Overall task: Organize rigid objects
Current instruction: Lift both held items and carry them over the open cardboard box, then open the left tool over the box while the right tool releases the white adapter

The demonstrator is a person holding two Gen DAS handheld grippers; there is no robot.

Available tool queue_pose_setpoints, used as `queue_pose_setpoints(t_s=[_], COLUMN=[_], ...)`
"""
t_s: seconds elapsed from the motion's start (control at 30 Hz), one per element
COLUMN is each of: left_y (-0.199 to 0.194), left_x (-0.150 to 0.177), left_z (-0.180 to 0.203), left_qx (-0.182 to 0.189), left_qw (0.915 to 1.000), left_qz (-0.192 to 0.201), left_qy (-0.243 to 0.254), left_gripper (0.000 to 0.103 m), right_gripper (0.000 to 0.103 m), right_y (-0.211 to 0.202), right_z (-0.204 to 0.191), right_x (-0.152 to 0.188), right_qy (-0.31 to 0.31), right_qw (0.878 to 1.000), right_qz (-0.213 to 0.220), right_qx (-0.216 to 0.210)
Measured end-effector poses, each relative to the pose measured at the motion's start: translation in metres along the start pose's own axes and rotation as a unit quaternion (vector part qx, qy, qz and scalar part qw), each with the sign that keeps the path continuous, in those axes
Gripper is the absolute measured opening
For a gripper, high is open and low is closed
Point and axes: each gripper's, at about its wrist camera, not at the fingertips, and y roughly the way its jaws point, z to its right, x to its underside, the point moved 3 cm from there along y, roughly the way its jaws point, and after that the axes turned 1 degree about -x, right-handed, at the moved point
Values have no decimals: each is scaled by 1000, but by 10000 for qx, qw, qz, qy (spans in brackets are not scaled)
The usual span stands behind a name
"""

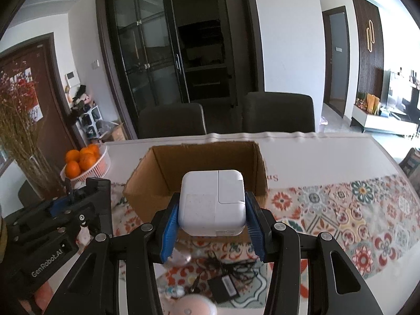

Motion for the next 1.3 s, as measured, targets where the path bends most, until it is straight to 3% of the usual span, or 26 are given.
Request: queue_pose_setpoints(t_s=[0.23, 0.57, 1.0, 1.3], left_y=[24, 64, 136, 161], left_x=[-30, -56, -56, -54], left_z=[2, 4, -8, -14], left_qx=[51, 76, -50, -270], left_qw=[9999, 9969, 9829, 9761], left_qz=[-162, -780, -1839, -2148], left_qy=[29, 90, -41, -186], left_gripper=[28, 28, 28, 28], right_gripper=[47, 47, 47, 47], right_y=[19, 60, 112, 139], right_z=[1, 11, 18, 26], right_x=[-27, -47, -56, -50], right_qy=[-90, -70, -114, 78], right_qw=[9999, 9974, 9884, 9820], right_qz=[-128, -699, -1513, -1888], right_qx=[-70, -130, -92, -63])
